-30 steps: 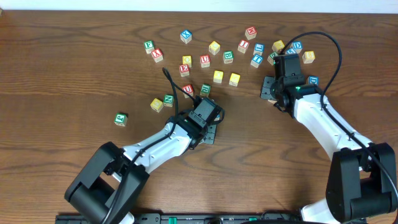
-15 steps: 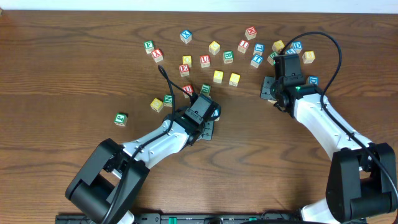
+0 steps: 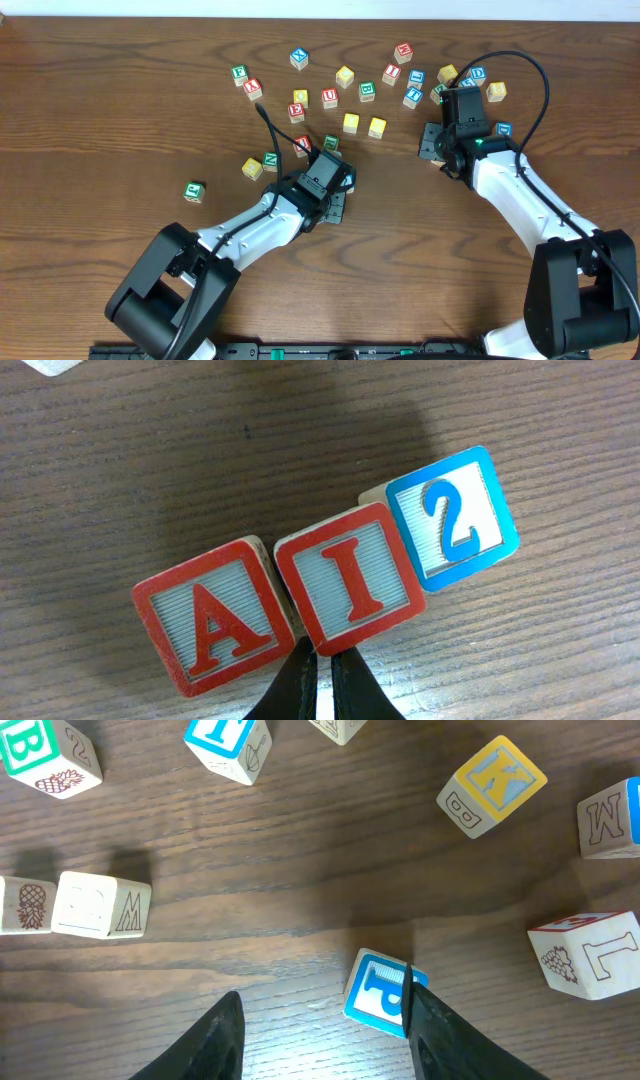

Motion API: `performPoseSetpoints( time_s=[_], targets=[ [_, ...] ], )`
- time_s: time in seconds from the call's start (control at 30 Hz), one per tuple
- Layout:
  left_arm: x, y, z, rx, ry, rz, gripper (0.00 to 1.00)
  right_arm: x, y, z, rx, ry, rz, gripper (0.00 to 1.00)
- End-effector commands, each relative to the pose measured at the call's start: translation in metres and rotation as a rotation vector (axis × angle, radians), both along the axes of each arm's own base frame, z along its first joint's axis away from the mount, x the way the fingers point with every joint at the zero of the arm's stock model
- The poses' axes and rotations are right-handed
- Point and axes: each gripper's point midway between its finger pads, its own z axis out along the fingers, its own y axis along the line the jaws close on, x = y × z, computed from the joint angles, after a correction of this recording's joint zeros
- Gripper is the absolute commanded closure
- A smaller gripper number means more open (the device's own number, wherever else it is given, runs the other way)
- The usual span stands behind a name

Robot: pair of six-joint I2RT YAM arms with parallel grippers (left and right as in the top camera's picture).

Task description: Spell out AI2

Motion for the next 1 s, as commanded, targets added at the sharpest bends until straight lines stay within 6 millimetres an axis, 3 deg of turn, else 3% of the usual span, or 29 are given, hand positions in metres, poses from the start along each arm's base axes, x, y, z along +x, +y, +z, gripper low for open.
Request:
performPoseSetpoints(
  time_s=[0.0,0.97],
  targets=[
    [-0.0002,0.0054,-0.0063,0.028,-0.001,-0.006,0.93,-0.0012,-0.0001,-0.0047,0.007,0.01,-0.011,0.54],
    [0.0023,0.0043,-0.005,0.029,-0.015,-0.017,0.93,-0.0007,0.0,-0.0044,0.008,0.008,-0.011,0.54]
  ],
)
